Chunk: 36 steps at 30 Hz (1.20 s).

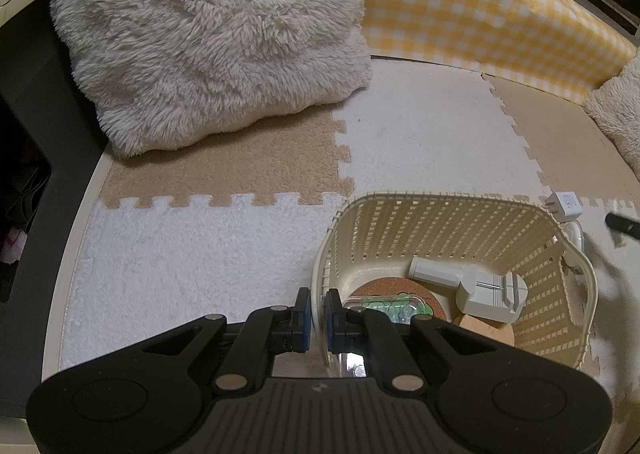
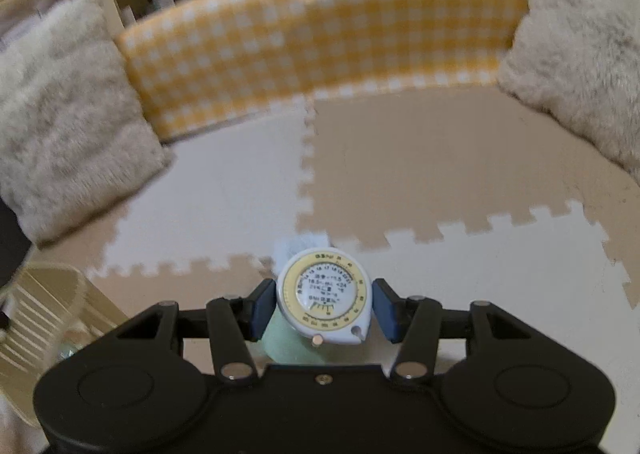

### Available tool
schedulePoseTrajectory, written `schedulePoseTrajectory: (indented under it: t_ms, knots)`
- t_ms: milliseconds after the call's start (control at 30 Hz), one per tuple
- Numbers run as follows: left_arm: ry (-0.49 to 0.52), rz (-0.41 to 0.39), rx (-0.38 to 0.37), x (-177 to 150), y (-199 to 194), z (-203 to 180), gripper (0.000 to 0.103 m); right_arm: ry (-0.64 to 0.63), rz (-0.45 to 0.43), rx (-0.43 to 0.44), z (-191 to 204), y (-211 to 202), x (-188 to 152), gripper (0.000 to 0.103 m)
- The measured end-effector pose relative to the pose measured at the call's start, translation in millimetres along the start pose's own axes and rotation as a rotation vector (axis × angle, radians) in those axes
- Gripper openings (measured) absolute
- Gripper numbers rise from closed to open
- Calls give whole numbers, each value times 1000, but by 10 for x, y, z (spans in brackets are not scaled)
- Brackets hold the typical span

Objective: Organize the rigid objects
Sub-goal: 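Grasp the yellow-rimmed tape measure with the right tool and lift it, then carry the tape measure over the basket with the right tool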

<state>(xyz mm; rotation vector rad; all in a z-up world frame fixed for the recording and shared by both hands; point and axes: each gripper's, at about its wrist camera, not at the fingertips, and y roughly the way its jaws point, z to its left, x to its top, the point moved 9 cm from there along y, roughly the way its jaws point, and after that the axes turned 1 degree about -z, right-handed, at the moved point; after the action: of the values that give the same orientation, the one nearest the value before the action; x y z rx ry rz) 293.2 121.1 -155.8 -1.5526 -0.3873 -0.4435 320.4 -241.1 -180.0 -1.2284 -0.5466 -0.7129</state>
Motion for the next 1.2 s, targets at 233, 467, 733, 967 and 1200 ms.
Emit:
schedulePoseTrajectory:
  t_ms: [233,467,733,967,1200]
  knots:
    - [0,0,0,0,0,1,7,-54,-106,90,481,-346,236,53]
    - [0,0,0,0,0,-1,8,-133,-114,218,1077,-576,229,54]
    - [-4,0,-4,-3,-2,-7,8,-278,-5,311,1779,-567,-57,54]
    - [-6,0,-6,-4,-2,-9,8,-359,149,325,2114,-422,-410,54]
    - [-6,1,-6,-3,-2,-9,8,-414,305,256,2207,-269,-607,54]
